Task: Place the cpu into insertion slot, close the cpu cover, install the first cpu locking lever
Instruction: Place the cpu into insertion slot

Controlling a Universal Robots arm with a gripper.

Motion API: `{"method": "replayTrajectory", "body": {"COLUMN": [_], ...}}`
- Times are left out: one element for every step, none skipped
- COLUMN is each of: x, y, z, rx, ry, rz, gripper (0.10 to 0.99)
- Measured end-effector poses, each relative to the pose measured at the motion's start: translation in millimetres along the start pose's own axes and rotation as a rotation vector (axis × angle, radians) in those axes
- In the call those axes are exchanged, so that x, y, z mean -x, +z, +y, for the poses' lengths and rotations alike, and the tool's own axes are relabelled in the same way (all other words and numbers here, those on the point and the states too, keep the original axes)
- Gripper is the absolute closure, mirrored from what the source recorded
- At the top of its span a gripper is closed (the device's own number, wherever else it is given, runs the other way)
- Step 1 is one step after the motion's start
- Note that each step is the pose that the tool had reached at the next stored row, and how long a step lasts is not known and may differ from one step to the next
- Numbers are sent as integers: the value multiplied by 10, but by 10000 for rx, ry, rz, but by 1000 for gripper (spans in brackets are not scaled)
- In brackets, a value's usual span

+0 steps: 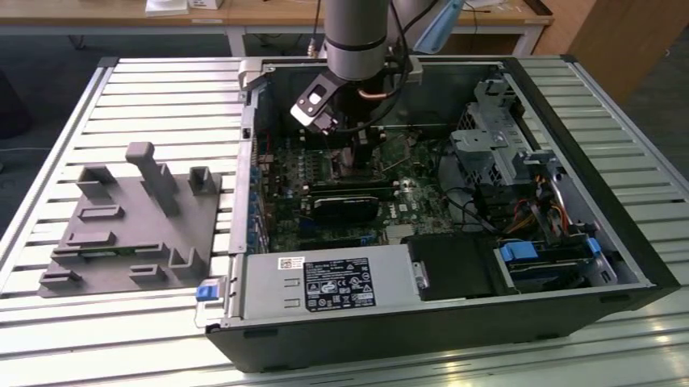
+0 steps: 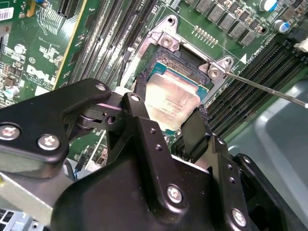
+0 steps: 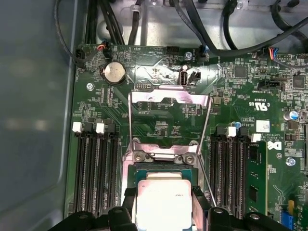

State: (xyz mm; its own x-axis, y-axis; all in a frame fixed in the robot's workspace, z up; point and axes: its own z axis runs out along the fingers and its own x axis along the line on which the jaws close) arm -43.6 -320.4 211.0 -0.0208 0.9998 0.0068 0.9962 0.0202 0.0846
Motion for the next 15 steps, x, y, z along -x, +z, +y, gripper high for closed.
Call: {"method": "replayTrajectory", "body": {"x": [0,0,-1,-1,-1,-1,-1,-1,-1,-1,-1,-1,-1,-1,-1], "y": [6,14,23,31,39,47,53,59,65,71,76,84,91,98,106], "z": [0,-1,-2,-2,-3,-4,-4,-5,-5,-6,-7,-7,-8,-9,-9], "rx": [-1,-3,-11,-26,-31,-32,-32,-33,-33,-33,-33,-33,-35,-37,-37], "ry": [-1,-1,7,19,47,75,107,137,166,188,199,209,223,235,245], "rz": [-10,-14,-14,-15,-17,-18,-21,-24,-27,-29,-29,-30,-31,-32,-32], "gripper": [545,545,545,545,545,545,545,545,545,545,545,545,545,545,545]}}
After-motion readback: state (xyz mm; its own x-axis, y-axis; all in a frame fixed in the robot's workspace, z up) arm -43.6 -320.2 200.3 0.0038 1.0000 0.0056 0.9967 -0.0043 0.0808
